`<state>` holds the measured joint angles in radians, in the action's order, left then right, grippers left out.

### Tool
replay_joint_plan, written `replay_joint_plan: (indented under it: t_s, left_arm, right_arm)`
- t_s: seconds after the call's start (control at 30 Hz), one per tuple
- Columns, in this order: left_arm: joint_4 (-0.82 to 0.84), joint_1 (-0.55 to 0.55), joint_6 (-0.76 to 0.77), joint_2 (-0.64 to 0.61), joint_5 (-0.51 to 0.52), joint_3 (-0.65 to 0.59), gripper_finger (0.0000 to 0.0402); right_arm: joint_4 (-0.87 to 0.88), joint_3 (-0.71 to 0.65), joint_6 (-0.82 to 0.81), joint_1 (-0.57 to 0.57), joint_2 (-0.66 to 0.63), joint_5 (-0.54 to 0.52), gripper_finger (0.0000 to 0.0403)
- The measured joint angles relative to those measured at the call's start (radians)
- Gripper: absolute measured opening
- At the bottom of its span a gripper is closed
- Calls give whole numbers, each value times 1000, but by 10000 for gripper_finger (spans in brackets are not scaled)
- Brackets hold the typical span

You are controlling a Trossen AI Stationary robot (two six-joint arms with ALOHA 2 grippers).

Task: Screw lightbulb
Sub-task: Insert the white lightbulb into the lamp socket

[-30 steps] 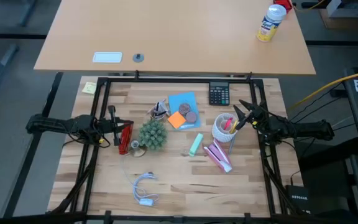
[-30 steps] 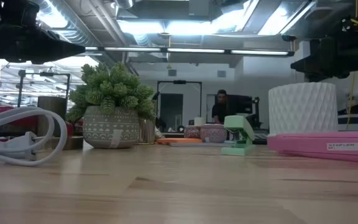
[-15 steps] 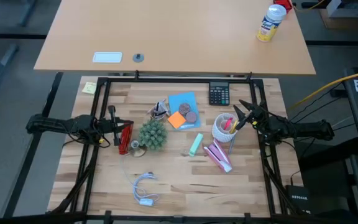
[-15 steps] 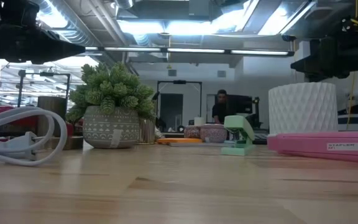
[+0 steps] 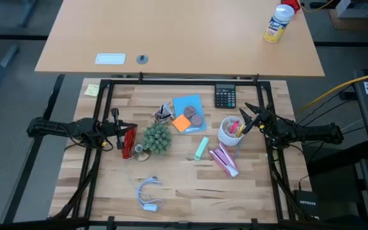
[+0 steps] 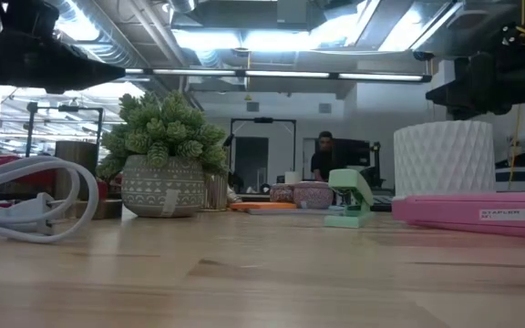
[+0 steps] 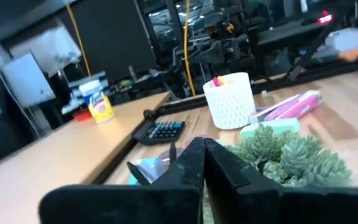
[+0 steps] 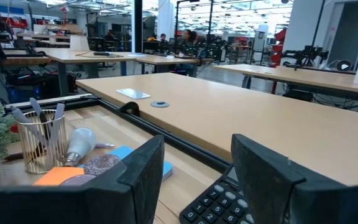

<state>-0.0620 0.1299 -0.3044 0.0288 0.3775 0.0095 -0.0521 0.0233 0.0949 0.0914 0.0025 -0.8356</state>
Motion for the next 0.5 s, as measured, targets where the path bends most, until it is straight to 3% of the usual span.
replay_joint_plan:
  t_s: [0.13,0.27,0.33,0.5]
  left_arm:
    - [-21,0,148,0,3,0,0]
    - [-151,0,381,0,29,0,0]
    - [-233,0,473,0,79,0,0]
    - [-441,0,537,0,210,0,0]
  right_arm:
    - [0,0,0,0,0,1,193]
    - [-1,0,0,0,0,2,193]
    - [-2,0,-7,0,0,10,193]
    - [-7,0,-46,0,0,78,193]
